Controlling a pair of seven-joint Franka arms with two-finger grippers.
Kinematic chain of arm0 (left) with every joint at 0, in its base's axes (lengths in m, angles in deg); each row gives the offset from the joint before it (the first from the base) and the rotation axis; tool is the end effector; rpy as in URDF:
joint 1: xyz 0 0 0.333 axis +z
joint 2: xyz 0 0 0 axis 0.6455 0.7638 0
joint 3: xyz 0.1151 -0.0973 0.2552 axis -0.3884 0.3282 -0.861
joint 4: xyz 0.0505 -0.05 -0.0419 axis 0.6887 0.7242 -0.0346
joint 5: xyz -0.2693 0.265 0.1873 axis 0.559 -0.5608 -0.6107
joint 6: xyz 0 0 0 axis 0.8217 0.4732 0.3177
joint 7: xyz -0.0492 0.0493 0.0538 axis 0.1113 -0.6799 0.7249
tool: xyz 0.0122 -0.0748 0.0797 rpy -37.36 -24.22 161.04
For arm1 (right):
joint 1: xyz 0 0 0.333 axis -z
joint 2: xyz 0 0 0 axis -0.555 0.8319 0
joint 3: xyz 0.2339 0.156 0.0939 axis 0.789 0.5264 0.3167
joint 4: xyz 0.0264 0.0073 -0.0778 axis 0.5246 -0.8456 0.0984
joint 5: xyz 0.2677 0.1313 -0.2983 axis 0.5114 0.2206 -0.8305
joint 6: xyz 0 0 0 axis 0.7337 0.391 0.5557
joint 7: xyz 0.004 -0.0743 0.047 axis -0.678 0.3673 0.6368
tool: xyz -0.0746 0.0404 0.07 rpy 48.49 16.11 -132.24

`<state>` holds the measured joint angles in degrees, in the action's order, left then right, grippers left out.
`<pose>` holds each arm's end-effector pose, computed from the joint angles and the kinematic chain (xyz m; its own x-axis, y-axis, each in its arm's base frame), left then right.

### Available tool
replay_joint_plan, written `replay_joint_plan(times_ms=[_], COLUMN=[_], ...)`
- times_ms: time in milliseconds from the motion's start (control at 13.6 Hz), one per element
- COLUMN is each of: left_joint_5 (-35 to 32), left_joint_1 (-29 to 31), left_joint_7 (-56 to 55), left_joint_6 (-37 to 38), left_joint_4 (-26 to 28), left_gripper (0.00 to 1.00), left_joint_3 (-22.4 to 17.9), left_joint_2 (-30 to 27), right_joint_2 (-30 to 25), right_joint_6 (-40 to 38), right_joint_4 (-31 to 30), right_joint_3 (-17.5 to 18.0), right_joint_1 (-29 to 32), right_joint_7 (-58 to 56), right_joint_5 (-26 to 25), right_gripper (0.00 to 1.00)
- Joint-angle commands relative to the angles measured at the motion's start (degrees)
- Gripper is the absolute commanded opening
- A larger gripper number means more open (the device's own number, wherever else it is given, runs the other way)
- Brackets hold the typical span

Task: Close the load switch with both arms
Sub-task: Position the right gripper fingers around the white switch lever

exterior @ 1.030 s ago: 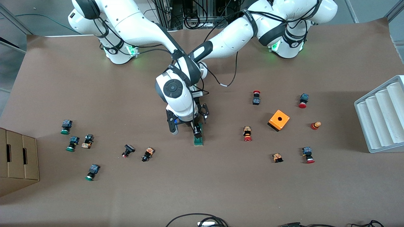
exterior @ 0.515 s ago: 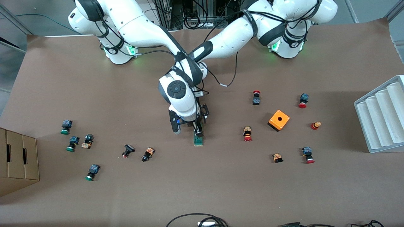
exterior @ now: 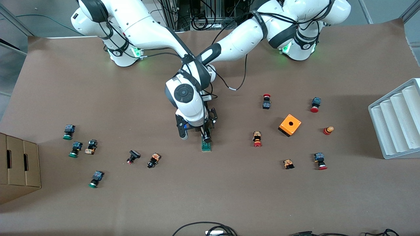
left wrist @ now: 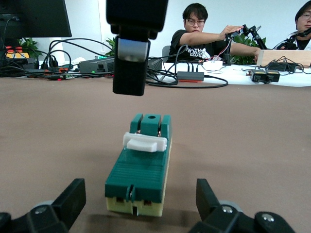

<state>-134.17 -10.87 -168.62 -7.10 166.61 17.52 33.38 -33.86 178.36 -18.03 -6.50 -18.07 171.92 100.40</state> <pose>0.3235 -0.6000 0.0199 0.2373 0.0596 0.9696 0.1727 -0.9848 0.0182 0.5462 0.4703 0.2257 0.2455 -0.9589 -0.1422 -0.9622 -0.2233 -0.1557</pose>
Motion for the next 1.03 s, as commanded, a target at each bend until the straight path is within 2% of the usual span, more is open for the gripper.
replay_joint_plan(times_ms=[0,221,589,809,956], left_joint_5=[-0.79,-0.62,0.09,0.09,0.09], left_joint_1=[0.36,0.36,0.36,0.36,0.45], left_joint_7=[-0.81,-0.81,-1.43,-1.25,-1.16], left_joint_6=[0.99,1.78,3.80,3.80,3.80], left_joint_4=[-0.19,-0.19,2.80,2.71,2.71], left_gripper=[1.00,1.00,1.00,0.99,0.92], left_joint_3=[1.43,2.57,2.83,2.84,3.18], left_joint_2=[0.74,0.65,0.30,0.30,0.22], right_joint_2=[1.34,1.61,1.69,1.17,0.03], right_joint_6=[0.62,0.79,1.94,4.21,5.97], right_joint_4=[1.05,1.05,0.70,-1.58,-3.77], right_joint_3=[-0.72,-0.72,-0.72,-0.72,-0.72], right_joint_1=[-0.60,-0.60,-0.69,-0.77,-0.60], right_joint_7=[0.19,0.19,0.19,0.11,-0.33], right_joint_5=[1.80,1.80,1.80,1.80,1.80], right_gripper=[0.72,0.72,0.68,0.67,0.66])
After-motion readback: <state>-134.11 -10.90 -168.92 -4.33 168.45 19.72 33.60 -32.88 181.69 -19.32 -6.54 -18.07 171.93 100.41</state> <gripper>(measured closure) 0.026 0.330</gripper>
